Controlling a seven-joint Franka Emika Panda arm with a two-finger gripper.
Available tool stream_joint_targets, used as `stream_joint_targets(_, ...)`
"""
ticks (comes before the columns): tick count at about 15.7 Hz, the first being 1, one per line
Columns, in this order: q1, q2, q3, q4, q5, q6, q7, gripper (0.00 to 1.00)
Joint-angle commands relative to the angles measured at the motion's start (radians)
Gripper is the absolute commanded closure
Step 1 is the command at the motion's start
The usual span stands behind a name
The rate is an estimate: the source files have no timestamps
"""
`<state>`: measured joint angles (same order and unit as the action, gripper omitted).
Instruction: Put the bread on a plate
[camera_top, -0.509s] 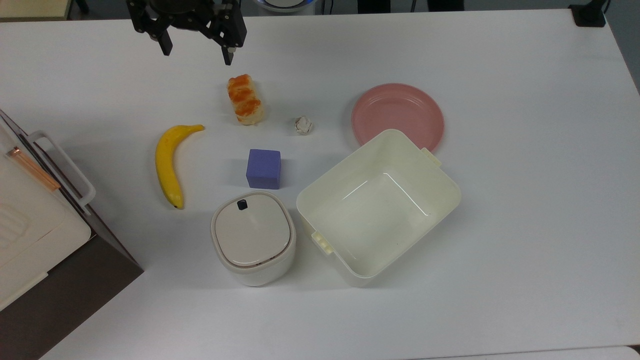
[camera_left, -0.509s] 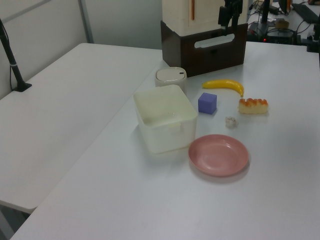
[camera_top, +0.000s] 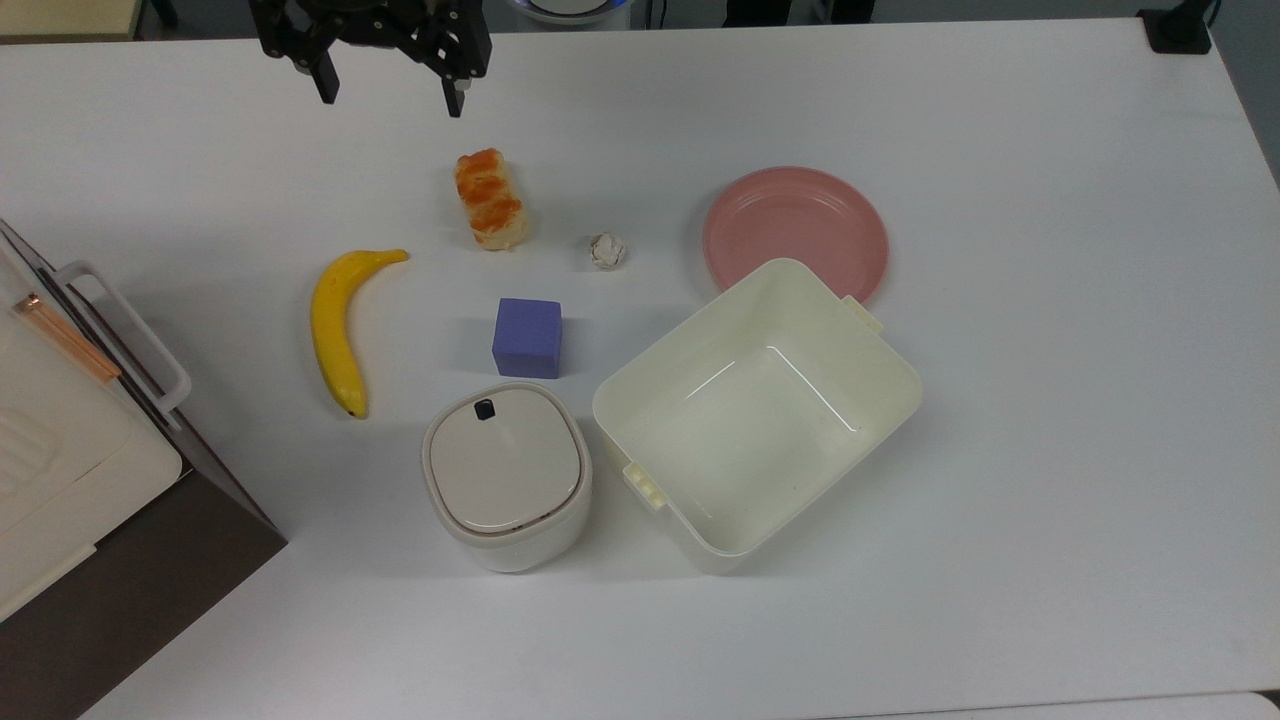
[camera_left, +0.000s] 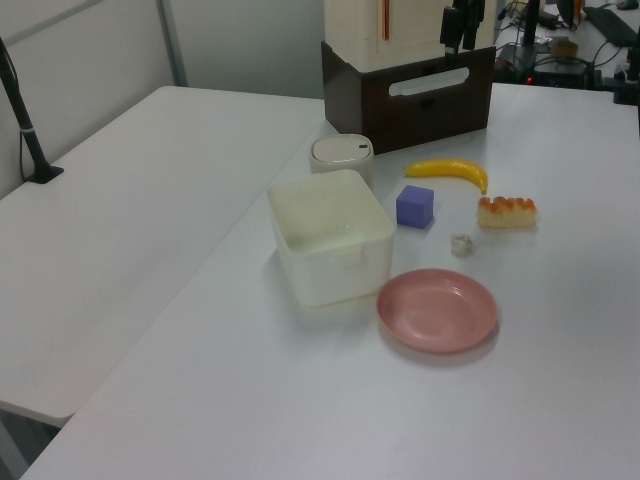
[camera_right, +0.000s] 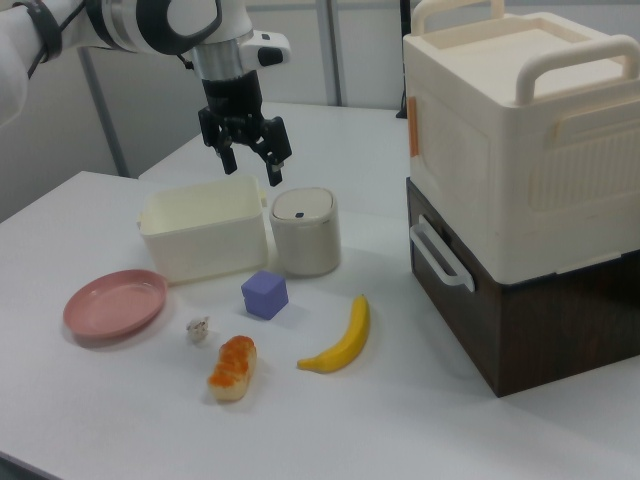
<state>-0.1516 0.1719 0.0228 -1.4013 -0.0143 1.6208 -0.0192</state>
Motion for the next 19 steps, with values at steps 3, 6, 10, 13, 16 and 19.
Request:
stream_joint_targets(3, 0.014, -0.026, -0.015, -0.036, 0.004, 0.01, -0.028, 0.0)
stream_joint_targets(6, 0.014, -0.028, -0.015, -0.036, 0.004, 0.008, -0.048, 0.0)
stream_joint_targets(10, 0.014, -0.034, -0.015, -0.051, 0.005, 0.01, -0.05, 0.0)
stream_joint_targets(13, 0.014, -0.045, -0.017, -0.064, 0.005, 0.008, -0.051, 0.0)
stream_joint_targets(16, 0.015, -0.043, -0.017, -0.065, 0.005, 0.01, -0.051, 0.0)
stream_joint_targets(19, 0.015, -0.043, -0.015, -0.076, 0.005, 0.01, -0.056, 0.0)
